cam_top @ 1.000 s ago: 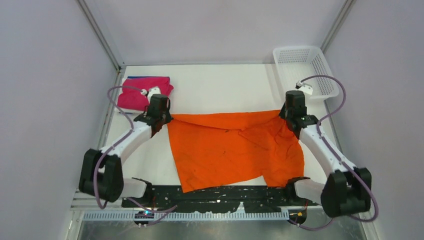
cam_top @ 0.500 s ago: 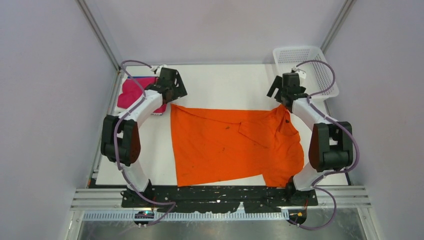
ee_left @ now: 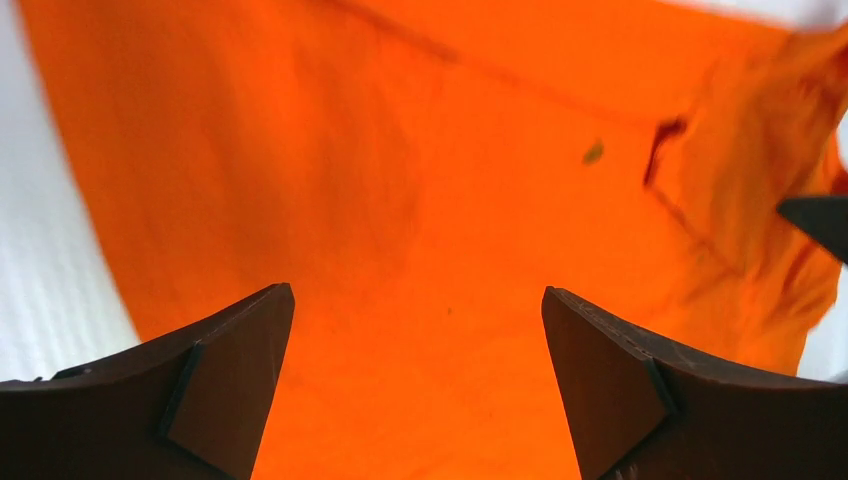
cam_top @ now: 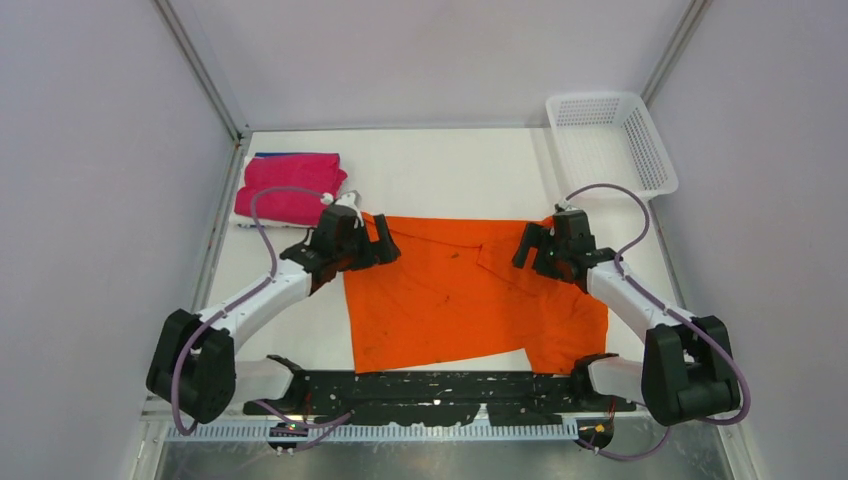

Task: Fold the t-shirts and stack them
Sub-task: Flatten out the tshirt

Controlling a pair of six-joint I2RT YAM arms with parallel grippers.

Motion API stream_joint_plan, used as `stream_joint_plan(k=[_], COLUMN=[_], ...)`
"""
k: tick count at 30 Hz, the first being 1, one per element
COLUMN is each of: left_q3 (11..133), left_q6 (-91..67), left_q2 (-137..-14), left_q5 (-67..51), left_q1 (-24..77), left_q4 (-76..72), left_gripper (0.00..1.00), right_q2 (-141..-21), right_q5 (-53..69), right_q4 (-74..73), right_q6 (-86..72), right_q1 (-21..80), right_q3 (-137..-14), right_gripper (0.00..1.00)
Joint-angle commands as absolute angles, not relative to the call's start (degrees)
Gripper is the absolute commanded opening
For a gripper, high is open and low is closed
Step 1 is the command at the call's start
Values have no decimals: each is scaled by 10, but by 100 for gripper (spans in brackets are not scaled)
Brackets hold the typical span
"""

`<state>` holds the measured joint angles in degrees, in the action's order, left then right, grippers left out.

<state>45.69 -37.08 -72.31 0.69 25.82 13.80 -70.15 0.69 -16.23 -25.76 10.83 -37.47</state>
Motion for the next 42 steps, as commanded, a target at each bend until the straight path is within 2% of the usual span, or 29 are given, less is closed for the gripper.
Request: stream_joint_plan(k=[1, 22, 28, 34, 42], left_q3=[402, 391, 397, 396, 400], left_q6=[-400, -392, -388, -388, -388], left_q2=[-726, -766, -771, -776, -783], left_q5=[-100, -66, -65, -66, -68], left_q1=[281, 287, 287, 287, 287], left_q4=[45, 61, 64, 65, 65], left_gripper=[100, 100, 100, 100, 100], right_q2=[-701, -715, -749, -741, -721], right_q5=[64, 11, 70, 76, 41], right_q4=[-148, -148, -46, 51, 12], right_q6=[-279, -306, -334, -370, -350], right_q1=[113, 128, 131, 139, 140], right_q3=[-353, -320, -304, -310, -337], right_gripper=[96, 99, 100, 100, 100])
